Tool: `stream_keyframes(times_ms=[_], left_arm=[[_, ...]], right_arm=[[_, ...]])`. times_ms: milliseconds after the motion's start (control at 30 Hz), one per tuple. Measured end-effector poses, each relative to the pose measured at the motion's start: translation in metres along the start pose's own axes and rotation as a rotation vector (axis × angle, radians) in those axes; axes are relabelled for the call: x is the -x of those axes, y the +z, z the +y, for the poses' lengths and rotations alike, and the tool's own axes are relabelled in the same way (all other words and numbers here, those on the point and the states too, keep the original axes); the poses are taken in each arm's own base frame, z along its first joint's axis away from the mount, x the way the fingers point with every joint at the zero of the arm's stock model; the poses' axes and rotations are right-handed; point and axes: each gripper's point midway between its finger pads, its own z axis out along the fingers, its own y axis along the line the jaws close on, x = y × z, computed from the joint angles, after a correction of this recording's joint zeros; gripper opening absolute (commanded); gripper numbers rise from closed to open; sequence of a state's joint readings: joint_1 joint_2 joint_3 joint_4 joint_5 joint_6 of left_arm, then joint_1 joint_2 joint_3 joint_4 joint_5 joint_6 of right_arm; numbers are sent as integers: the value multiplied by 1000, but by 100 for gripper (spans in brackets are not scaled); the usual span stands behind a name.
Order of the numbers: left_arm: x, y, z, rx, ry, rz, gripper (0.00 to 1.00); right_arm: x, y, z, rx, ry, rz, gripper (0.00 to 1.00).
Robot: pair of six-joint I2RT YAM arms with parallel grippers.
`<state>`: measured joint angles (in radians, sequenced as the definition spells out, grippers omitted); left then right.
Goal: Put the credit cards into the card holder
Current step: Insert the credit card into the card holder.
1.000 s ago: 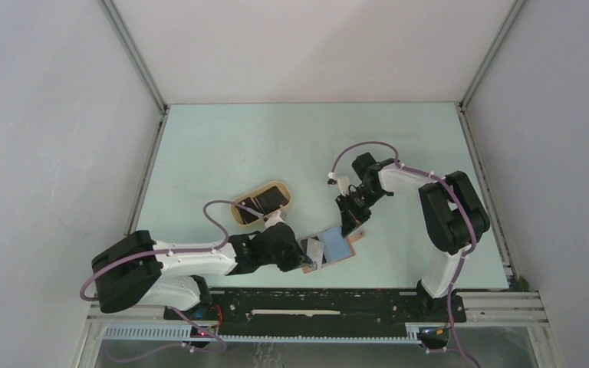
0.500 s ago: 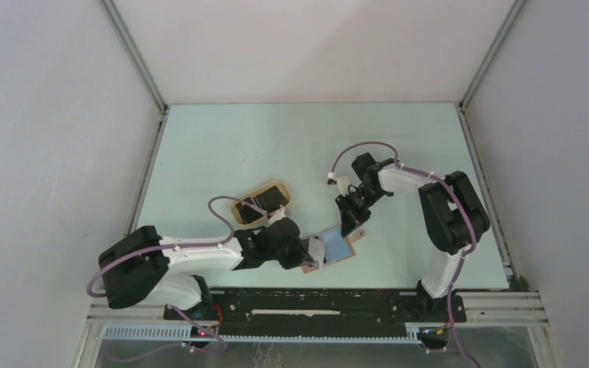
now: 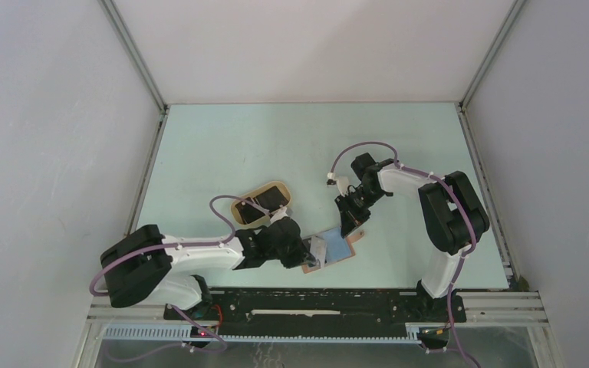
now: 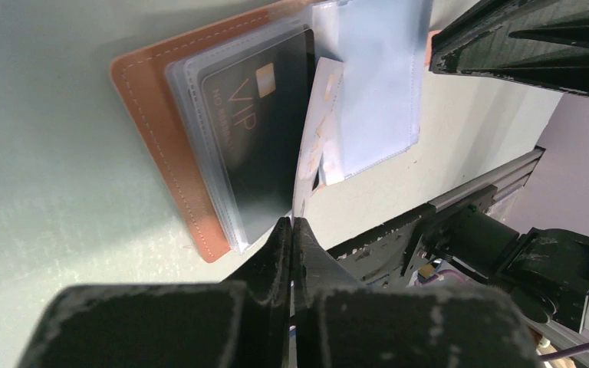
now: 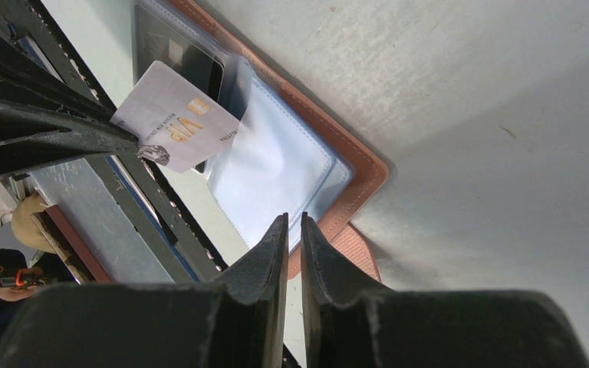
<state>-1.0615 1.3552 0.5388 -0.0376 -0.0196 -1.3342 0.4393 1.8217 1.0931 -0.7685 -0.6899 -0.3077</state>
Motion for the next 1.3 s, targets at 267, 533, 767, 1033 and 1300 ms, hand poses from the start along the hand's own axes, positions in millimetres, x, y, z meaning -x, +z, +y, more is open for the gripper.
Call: stream_keyframes(times_ms=[267,533,767,1033,1300], left_arm=[[3,1,-6,-43,7,-15,0],[2,5,-2,-104,-7,-30,0],[3,7,-5,-144,-59,-37,0],[5,11,-6,-148,-102,-61,0],[4,18,-9,-160,-137,-83,0]], right_arm=[[0,0,0,0,0,0,18],[0,0,0,0,0,0,18],[0,0,0,0,0,0,18],[0,0,0,1,0,0,18],[0,0,2,14,1,-3,18]])
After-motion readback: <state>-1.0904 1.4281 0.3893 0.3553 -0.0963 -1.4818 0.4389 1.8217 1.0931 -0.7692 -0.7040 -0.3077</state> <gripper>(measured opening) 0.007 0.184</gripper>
